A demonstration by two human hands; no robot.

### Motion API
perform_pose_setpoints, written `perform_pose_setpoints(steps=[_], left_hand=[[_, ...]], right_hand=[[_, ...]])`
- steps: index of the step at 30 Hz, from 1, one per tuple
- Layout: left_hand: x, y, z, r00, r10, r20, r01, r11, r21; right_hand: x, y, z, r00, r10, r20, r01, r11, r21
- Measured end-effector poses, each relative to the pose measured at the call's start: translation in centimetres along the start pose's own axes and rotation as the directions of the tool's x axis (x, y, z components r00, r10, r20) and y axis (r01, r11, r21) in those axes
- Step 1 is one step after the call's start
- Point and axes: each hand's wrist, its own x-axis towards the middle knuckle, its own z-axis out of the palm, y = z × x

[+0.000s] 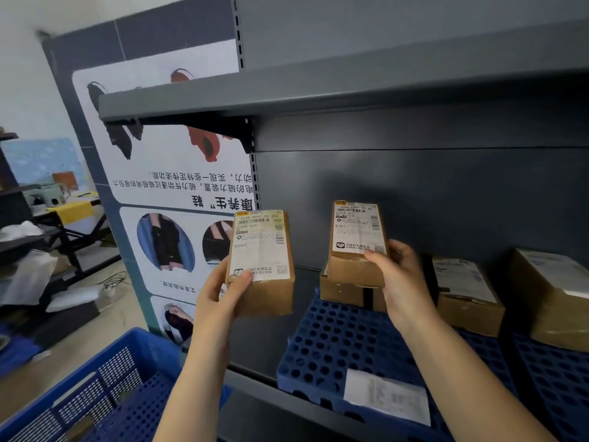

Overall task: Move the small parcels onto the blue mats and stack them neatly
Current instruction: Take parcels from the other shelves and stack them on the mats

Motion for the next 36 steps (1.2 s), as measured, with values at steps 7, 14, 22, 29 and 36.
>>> perform_pose_setpoints(steps=[7,14,22,29,36], left_hand=[[4.6,-1.1,-0.1,0.994,-0.012,0.105,0.01,1.0,0.018],[9.1,-2.4,0.0,0.972,-0.064,0.228,0.063,0.998,0.012],[11.3,-3.5,0.1,0.948,-0.122,0.294,0.128,0.992,0.0],[12.2,-3.7,0.0,0.938,-0.152,0.313,0.169,0.985,-0.027],[12.6,-3.8,-0.2,0.925,-0.172,0.34,0.205,0.977,-0.061]], right_hand=[[2.3,0.8,2.3,0.993,-0.015,-0.113,0.014,1.0,-0.015],[4.1,2.5,3.8,0.979,-0.028,-0.201,-0.001,0.99,-0.142],[4.6,3.5,4.9,0.953,-0.133,-0.271,0.035,0.94,-0.34],[5.0,4.0,5.5,0.936,-0.153,-0.316,0.006,0.907,-0.422],[4.8,4.0,5.8,0.927,-0.131,-0.351,-0.007,0.931,-0.365]])
